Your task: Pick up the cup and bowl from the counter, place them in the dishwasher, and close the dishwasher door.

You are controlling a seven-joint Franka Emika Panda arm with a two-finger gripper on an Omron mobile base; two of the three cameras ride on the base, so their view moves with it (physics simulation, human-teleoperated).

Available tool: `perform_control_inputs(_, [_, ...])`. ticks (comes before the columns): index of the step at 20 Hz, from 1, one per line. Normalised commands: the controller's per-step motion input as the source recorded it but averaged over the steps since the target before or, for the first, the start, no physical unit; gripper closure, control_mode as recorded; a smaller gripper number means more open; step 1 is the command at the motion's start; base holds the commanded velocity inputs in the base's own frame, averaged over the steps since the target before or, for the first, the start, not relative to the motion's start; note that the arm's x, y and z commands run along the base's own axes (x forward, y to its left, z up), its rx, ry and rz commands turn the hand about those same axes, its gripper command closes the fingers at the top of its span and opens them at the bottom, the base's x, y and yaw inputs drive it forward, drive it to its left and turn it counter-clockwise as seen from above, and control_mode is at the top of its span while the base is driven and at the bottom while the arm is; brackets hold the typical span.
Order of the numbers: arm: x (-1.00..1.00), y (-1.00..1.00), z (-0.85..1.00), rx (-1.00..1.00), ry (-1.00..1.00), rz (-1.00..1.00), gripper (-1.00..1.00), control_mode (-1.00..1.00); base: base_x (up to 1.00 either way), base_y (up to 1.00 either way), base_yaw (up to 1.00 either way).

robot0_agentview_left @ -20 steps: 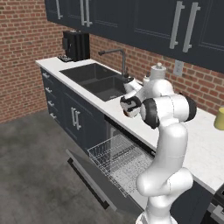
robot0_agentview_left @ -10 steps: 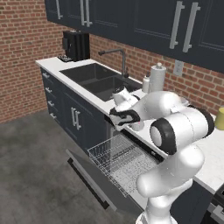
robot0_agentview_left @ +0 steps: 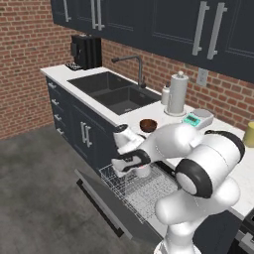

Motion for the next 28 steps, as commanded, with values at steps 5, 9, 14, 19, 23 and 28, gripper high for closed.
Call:
perform_control_inputs(5, [0.07,0.19,-1.00,0.00,0.16,0.02,1.00,-1.00,0.00,0.00,0.00])
perform_control_inputs(9, [0.39,0.00,-0.89,0.00,0.08,0.00,1.00,-1.00,0.00,0.00,0.00])
perform_control_inputs(14, [0.35,0.00,-0.59,-0.04,0.00,0.00,1.00,-1.00,0.00,0.00,0.00])
perform_control_inputs(19, [0.28,-0.01,-0.54,-0.13,-0.04,0.00,1.00,-1.00,0.00,0.00,0.00])
perform_control_inputs(23, [0.28,-0.11,-0.37,-0.11,-0.04,0.00,1.00,-1.00,0.00,0.00,0.00])
perform_control_inputs(28, [0.42,-0.05,-0.25,-0.02,0.00,0.00,1.00,-1.00,0.00,0.00,0.00])
